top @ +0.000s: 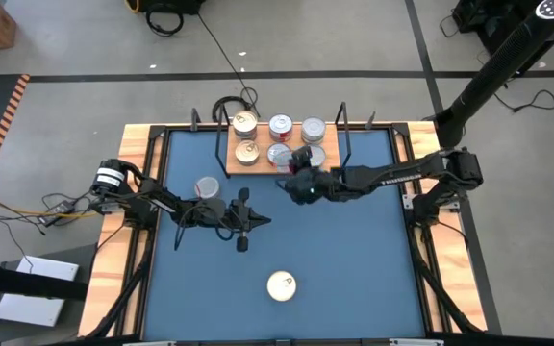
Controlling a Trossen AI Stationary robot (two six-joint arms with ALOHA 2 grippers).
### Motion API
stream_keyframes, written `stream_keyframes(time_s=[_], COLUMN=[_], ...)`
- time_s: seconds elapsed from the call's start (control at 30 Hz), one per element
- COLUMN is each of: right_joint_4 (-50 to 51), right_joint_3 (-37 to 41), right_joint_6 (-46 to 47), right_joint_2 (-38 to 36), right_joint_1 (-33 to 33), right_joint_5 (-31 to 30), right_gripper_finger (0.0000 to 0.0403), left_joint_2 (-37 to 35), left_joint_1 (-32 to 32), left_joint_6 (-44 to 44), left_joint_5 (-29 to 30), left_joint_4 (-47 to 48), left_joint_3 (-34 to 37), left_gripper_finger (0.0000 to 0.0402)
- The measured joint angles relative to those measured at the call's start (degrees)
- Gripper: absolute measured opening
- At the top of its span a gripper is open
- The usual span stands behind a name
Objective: Stack canned seafood by type on shelf
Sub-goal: Stack the red tuna can on the bottom red tuna can on the shelf
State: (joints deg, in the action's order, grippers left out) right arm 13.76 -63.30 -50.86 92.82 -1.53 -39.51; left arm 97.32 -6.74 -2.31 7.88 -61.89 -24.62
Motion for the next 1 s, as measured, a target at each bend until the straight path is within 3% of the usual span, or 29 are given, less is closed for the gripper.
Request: stream_keyframes(time_s=[0.2, 0.53, 0.7, 1.0], right_joint_4=[-8.8, -23.3, -23.4, -17.1], right_joint_3=[0.1, 0.2, 0.2, 0.1], right_joint_6=[-8.2, -18.8, -17.2, -15.0], right_joint_2=[4.5, 13.0, 13.0, 13.0], right_joint_1=[-5.6, -9.5, -10.0, -10.7], right_joint_5=[6.6, 2.3, 3.9, 5.1], right_gripper_finger=[0.015, 0.015, 0.0159, 0.0214], left_joint_2=[0.0, 0.0, 0.0, 0.0], left_joint_1=[0.0, 0.0, 0.0, 0.0], left_joint_6=[0.0, 0.0, 0.0, -0.2], left_joint_5=[0.0, 0.0, 0.0, 0.0], left_joint_4=[0.0, 0.1, 0.1, 0.1], left_joint_3=[0.0, 0.0, 0.0, 0.0], left_gripper_finger=[0.0001, 0.0001, 0.0001, 0.0001])
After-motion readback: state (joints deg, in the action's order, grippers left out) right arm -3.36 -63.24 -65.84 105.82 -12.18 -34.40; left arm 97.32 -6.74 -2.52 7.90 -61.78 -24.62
